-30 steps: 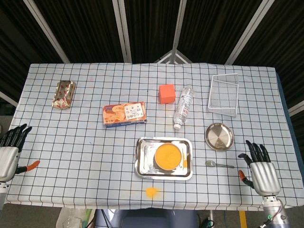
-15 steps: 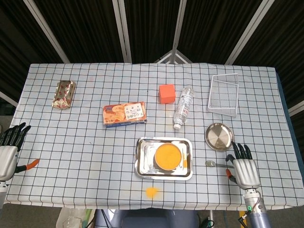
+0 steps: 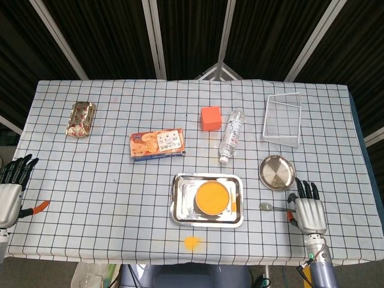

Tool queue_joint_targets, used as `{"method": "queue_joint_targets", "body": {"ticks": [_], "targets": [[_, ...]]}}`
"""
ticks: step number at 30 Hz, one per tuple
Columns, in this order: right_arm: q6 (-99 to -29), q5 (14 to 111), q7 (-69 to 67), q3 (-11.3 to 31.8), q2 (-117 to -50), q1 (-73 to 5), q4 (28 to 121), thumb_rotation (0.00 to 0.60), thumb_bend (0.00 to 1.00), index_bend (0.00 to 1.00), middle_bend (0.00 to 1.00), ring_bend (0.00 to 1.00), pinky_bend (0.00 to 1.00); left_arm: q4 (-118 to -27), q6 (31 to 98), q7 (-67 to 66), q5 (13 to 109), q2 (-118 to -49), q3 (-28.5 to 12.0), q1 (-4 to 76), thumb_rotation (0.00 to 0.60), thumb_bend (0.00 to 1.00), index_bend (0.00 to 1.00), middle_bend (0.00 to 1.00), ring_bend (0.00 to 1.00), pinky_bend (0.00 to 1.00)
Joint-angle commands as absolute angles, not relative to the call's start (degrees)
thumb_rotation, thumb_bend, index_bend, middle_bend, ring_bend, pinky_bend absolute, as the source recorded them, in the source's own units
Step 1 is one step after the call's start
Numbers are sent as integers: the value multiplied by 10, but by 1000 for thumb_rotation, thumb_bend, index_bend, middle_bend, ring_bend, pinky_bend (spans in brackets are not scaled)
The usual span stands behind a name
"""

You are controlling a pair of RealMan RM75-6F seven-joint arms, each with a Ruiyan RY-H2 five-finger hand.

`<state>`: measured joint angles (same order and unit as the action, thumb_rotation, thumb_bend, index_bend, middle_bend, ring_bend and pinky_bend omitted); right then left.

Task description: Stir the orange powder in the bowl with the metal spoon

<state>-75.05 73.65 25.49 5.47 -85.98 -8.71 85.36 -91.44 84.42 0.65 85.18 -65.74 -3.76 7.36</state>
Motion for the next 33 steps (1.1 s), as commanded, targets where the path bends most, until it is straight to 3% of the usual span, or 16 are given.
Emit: {"method": "queue_joint_targets", "body": {"ticks": [1, 33], "targets": [[-750, 734, 256, 53, -870, -89, 840, 600, 376, 496, 82, 0, 0, -915, 844, 7, 852, -657, -38, 74, 600, 16, 0, 0, 0, 0], [-743, 712, 255, 49, -908, -91, 768, 600, 376, 523, 102, 0, 0, -920, 828, 5, 848, -659, -39, 84, 600, 16, 0, 0, 0, 0]]}}
